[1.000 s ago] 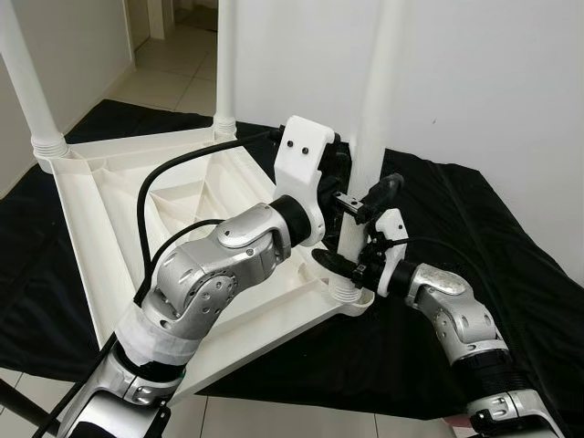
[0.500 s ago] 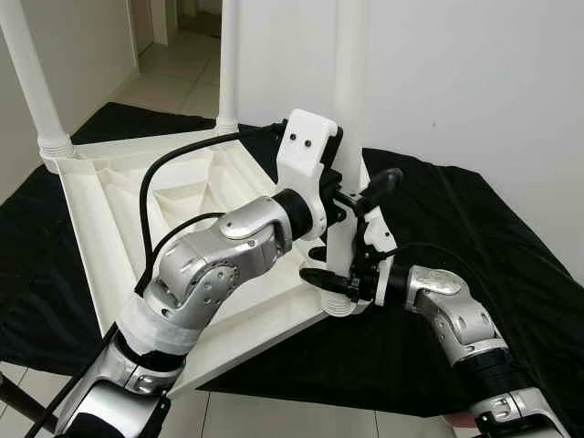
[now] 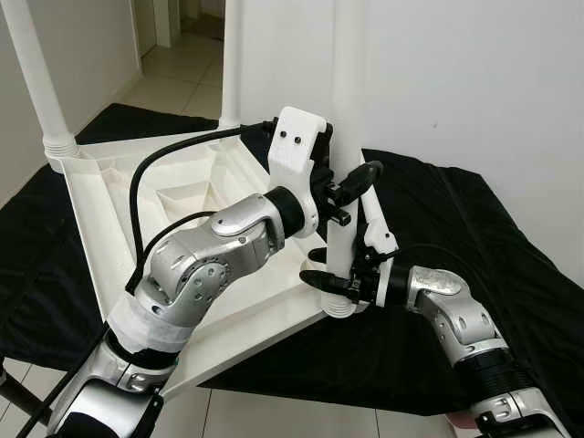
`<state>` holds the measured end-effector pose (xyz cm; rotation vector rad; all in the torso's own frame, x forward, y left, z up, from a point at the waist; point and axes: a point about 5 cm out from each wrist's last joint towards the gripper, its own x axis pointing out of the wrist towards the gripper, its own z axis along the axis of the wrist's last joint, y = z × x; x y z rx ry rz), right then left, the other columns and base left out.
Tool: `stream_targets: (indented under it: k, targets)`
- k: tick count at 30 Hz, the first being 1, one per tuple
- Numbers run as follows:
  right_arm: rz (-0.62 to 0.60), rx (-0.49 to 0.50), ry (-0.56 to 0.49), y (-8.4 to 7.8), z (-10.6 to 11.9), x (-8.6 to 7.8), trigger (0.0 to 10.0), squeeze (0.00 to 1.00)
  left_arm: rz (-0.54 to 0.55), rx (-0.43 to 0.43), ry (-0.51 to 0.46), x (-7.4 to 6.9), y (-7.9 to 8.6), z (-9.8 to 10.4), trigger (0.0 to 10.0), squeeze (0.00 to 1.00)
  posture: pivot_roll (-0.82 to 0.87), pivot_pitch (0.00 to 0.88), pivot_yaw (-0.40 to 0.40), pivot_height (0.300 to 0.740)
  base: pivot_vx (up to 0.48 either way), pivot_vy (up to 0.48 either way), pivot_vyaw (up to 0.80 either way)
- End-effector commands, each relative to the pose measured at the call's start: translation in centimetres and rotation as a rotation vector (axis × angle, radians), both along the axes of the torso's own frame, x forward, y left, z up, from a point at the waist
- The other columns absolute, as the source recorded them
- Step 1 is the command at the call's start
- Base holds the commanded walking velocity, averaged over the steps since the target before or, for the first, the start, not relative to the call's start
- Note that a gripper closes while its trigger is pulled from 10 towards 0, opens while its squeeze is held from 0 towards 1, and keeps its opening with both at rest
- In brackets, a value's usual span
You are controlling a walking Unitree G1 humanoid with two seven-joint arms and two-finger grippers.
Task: Building children table
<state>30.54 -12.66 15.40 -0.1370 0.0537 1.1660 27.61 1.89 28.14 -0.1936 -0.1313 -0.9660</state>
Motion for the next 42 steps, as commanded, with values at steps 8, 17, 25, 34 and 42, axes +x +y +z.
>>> stream_targets:
  k: [8,17,25,34,42]
  targets:
    - [-0.084,0.055,-0.007,-0.3,1.0,1.1,10.0,1.00,-0.121,0.059,-0.003,1.2,-1.3,2.3,10.0,0.00,0.04,0.000,-0.136,0.740,0.000,0.000,0.00]
    - [-0.313,0.101,-0.104,0.9,2.7,3.3,10.0,1.00,0.034,0.083,0.008,3.9,-1.8,4.2,10.0,0.00,0.04,0.000,-0.146,0.740,0.000,0.000,0.00]
    - [-0.519,0.138,-0.148,2.3,3.9,4.6,10.0,0.00,0.187,0.097,0.025,5.9,-1.9,5.3,10.0,0.00,0.03,0.000,-0.138,0.740,0.000,0.000,0.00]
    - [-0.802,0.093,-0.168,4.8,3.6,5.7,10.0,0.00,0.306,0.121,0.021,6.9,-2.5,5.4,10.0,0.00,0.04,0.000,-0.124,0.740,0.000,0.000,0.00]
    - [-0.928,0.064,-0.126,5.8,3.2,6.4,10.0,0.00,0.329,0.105,0.019,7.1,-3.1,5.8,10.0,0.00,0.04,0.000,-0.126,0.740,0.000,0.000,0.00]
